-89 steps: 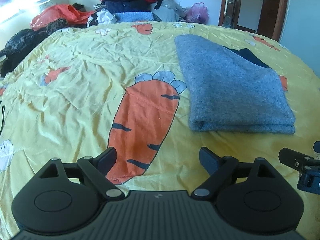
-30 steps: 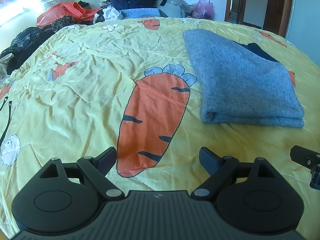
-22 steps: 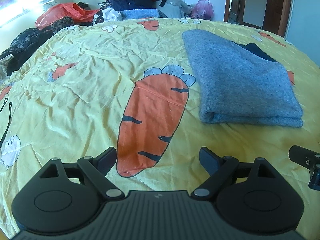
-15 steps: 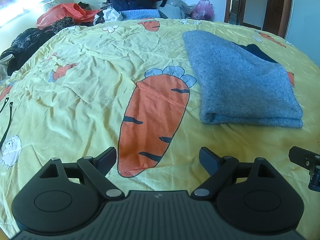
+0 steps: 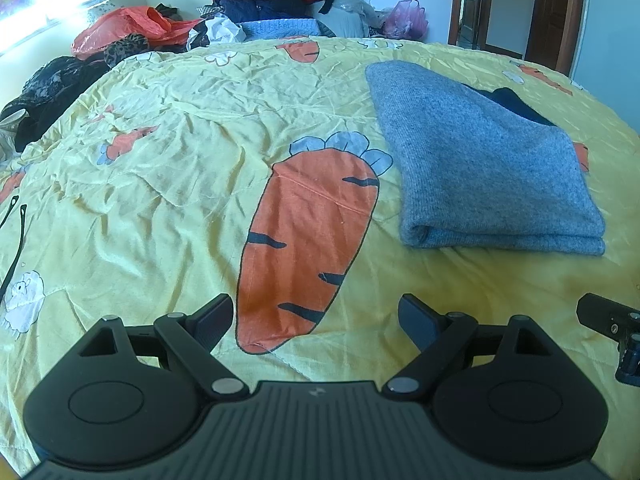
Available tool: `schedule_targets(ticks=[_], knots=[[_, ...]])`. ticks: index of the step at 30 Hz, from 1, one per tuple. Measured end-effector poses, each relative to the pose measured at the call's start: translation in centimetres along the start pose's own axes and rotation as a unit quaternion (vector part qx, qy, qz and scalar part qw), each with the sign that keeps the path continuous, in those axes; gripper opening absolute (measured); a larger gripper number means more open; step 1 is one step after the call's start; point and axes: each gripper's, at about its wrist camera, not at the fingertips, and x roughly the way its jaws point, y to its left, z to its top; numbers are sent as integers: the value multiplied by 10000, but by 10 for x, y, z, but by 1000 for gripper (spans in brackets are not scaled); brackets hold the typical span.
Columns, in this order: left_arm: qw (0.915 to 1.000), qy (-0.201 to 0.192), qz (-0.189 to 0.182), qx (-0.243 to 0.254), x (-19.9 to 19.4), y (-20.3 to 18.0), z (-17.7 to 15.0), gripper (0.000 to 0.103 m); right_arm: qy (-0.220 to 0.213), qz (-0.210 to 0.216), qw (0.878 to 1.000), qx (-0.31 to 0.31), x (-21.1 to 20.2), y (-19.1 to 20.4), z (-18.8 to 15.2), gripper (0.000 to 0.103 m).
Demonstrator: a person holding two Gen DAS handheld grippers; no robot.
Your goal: Fold small clothes
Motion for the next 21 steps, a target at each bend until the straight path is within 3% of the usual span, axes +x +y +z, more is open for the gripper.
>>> schedule_targets(ticks=[15, 21], knots=[[10000, 3, 28, -8, -2, 1, 0, 90, -8, 15, 10000, -11, -1, -1, -1, 103], [9996, -285, 2, 23, -10, 1, 0, 90, -17, 41, 10000, -24, -2, -1, -1, 103]])
